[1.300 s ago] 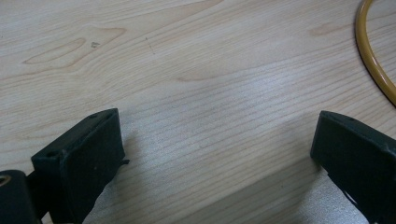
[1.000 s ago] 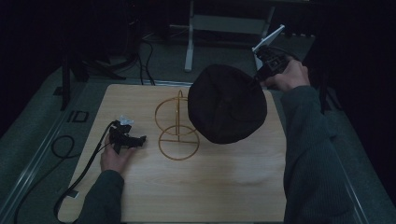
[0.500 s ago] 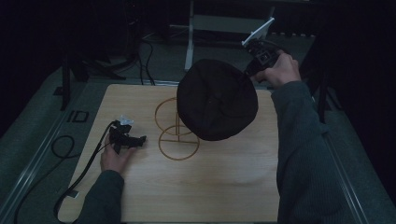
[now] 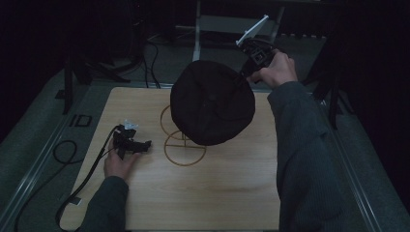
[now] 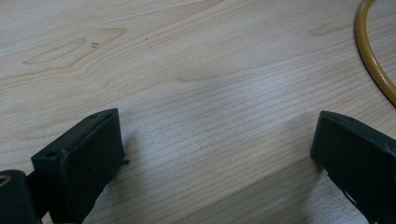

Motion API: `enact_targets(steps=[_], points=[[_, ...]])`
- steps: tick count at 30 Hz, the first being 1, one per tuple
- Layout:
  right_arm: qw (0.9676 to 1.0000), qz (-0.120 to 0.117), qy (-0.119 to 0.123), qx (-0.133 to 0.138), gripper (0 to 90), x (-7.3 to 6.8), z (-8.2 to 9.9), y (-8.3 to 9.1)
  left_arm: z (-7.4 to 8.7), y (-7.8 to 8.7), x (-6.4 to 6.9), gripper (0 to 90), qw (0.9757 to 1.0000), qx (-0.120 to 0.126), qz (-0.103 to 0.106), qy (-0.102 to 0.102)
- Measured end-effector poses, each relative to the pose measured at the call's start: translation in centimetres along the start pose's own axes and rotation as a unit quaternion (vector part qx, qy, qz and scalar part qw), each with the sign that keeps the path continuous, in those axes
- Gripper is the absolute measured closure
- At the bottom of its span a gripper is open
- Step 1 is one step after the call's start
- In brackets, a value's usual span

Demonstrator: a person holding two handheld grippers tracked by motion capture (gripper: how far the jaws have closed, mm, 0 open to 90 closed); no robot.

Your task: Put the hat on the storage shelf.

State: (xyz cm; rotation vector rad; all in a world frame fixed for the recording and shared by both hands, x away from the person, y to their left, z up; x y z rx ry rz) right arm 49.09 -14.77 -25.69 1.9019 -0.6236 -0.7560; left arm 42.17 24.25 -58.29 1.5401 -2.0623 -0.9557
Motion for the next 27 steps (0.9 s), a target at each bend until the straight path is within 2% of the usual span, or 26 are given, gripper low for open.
enact_targets(steps=[13, 27], points=[[1.0000, -0.001, 0.002, -0.002, 79.6, -1.6, -1.2, -0.7, 0.0, 0.0, 0.0, 2.1, 1.0000, 0.000, 0.000, 0.001], [1.0000, 0.000, -0.001, -0.009, 79.6, -2.2, -1.8, -1.8, 0.0, 0.0, 0.0, 2.1, 1.0000, 0.000, 0.000, 0.001]])
Point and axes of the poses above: each handheld gripper's, and its own axes: y roughly backward along the jaws, z roughly out of its underside, x roughly to its right, the point moved 2 cm from there along -y, roughly forward along the jaws, and after that the axes turned 7 degrees about -z, right-handed, at the moved point
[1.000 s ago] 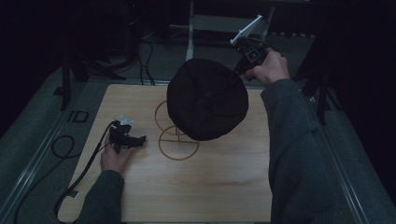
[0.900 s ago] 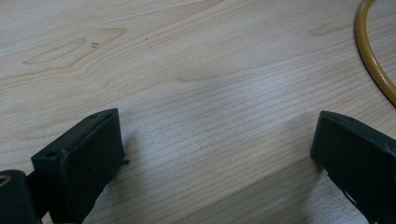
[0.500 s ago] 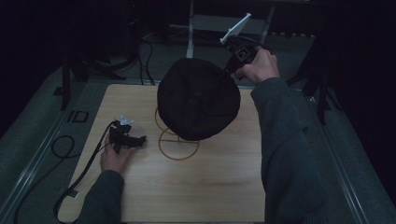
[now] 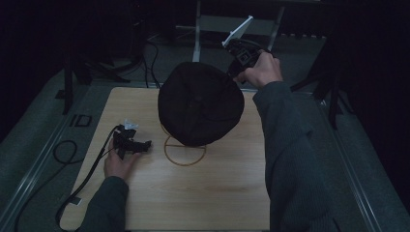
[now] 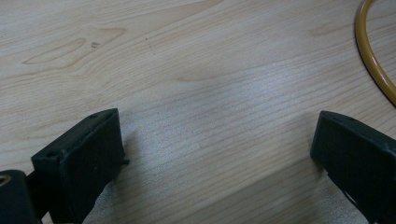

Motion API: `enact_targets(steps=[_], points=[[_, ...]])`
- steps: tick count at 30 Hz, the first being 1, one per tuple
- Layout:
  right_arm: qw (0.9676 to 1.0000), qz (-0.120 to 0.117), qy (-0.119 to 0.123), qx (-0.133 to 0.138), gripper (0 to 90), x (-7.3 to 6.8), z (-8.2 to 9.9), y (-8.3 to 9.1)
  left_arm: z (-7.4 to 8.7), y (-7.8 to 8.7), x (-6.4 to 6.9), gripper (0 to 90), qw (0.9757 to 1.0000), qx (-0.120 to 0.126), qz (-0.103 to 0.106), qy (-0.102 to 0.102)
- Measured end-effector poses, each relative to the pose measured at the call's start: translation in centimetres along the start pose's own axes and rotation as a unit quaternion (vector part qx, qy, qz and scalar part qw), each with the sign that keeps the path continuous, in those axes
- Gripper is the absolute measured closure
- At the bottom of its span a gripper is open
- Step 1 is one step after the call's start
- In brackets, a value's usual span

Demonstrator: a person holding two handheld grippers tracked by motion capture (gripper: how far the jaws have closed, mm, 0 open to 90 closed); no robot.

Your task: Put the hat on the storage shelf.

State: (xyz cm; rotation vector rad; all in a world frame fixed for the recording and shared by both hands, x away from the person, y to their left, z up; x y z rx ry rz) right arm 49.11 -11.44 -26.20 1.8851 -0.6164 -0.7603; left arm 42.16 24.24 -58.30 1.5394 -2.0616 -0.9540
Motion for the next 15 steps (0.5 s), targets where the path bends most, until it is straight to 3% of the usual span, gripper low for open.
enact_targets(steps=[15], points=[[0.9999, 0.000, 0.003, -0.013, 79.5, -1.0, -1.1, -1.7, 0.0, 0.0, 0.0, 2.1, 1.0000, 0.000, 0.000, 0.000]])
Point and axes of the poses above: each handheld gripper's, and its own axes: y roughly backward along the jaws, z roughly out of its underside, x roughly to its right, the point moved 2 cm from there along -y, roughly forward along the jaws, and after that the axes turned 7 degrees about -z, right-handed, at the moved point
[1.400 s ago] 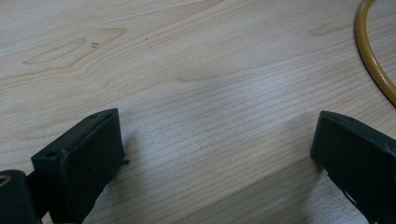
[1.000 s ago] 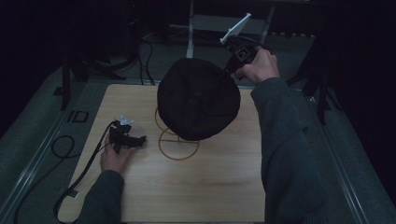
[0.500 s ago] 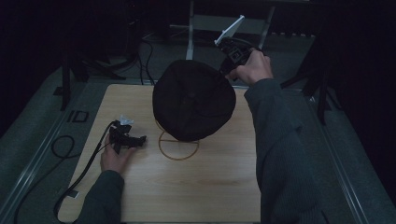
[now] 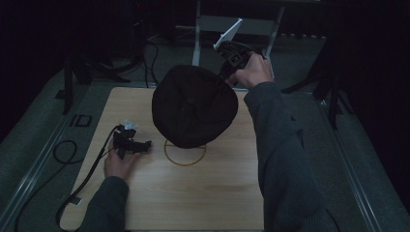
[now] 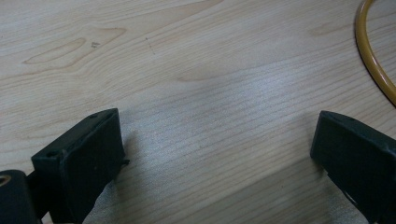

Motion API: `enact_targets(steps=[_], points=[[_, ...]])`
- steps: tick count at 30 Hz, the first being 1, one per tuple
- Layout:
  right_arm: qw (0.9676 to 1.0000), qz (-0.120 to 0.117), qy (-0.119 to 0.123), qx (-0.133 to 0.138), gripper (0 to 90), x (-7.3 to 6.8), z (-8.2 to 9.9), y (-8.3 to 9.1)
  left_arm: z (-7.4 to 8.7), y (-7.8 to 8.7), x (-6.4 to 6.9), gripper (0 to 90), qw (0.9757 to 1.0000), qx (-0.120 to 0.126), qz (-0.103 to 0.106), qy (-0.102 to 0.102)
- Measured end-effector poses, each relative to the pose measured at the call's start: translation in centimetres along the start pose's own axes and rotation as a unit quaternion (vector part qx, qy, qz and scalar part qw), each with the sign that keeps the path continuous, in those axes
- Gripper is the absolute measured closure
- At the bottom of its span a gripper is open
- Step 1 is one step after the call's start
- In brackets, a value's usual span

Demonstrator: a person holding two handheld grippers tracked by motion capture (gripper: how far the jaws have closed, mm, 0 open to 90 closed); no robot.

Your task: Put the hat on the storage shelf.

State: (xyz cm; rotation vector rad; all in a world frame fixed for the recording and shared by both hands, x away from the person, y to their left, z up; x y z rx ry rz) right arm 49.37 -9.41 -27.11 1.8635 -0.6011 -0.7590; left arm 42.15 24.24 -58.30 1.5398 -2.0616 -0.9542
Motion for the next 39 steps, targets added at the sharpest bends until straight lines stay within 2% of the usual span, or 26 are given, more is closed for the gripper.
enact_targets(steps=[20, 39], points=[[0.9999, 0.000, -0.007, -0.012, 79.3, -0.2, -0.7, -1.9, 0.0, 0.0, 0.0, 2.2, 1.0000, 0.000, 0.000, 0.000], [0.9998, 0.004, -0.018, -0.011, 78.4, -0.2, -1.3, -3.6, 0.0, 0.0, 0.0, 2.1, 1.0000, 0.000, 0.000, 0.000]])
Point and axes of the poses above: each handheld gripper's, and its own axes: y roughly backward along the jaws, z roughly out of its underside, x roughly to its right, the point moved 2 cm from there along -y, roughly forward along the jaws, and after that the axes turned 7 degrees about -z, right-handed, at the moved point
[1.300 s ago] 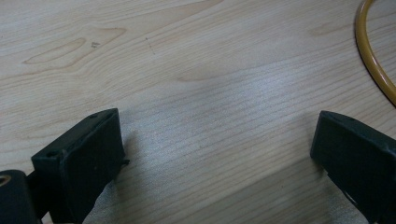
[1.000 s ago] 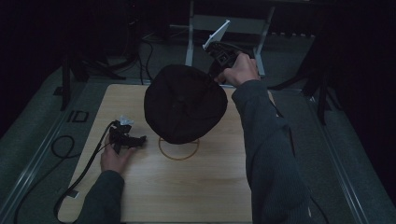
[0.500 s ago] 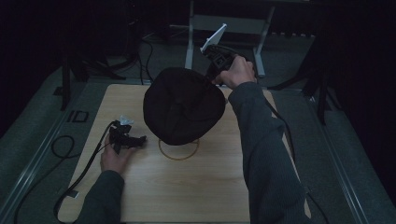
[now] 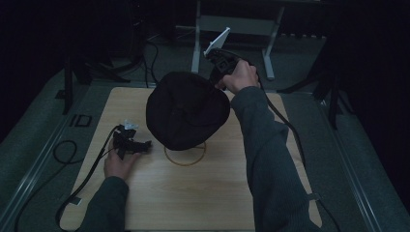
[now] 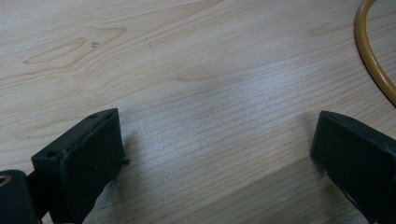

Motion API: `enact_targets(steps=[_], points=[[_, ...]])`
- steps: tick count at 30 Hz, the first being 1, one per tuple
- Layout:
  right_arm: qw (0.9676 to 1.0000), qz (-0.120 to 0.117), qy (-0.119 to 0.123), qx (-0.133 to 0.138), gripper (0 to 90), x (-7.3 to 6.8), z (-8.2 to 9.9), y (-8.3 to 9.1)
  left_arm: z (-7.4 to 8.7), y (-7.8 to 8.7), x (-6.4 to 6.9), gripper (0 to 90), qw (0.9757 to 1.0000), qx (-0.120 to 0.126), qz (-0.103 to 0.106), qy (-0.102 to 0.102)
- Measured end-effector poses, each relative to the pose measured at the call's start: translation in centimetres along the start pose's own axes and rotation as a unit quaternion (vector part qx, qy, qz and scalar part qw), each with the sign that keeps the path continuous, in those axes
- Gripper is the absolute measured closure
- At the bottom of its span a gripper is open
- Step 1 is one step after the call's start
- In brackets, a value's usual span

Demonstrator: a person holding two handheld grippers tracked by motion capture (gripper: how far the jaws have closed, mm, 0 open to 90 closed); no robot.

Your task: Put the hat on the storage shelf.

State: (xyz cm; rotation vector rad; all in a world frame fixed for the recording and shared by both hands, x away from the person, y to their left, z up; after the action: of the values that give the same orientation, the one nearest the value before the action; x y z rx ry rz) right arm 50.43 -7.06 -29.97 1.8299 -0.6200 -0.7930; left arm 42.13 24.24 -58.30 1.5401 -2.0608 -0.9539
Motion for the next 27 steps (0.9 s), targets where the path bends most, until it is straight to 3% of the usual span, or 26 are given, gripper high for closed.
enact_targets(steps=[12, 27], points=[[0.9998, 0.011, -0.018, 0.005, 77.6, 0.1, -0.5, -0.8, 0.0, 0.0, 0.0, 2.2, 1.0000, 0.000, 0.000, 0.000], [0.9993, 0.032, -0.013, -0.013, 75.2, 0.1, -0.6, -2.8, 0.0, 0.0, 0.0, 2.1, 1.0000, 0.000, 0.000, 0.000]])
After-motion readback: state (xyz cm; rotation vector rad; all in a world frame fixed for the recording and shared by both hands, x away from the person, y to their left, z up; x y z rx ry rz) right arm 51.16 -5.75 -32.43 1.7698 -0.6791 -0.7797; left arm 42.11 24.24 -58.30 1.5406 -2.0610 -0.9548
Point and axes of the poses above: each handheld gripper's, and its own axes: y roughly backward along the jaws, z roughly out of its underside, x roughly to its right, the point moved 2 cm from there along -y, roughly forward along the jaws, and after that the axes turned 7 degrees about -z, right-handed, at the moved point
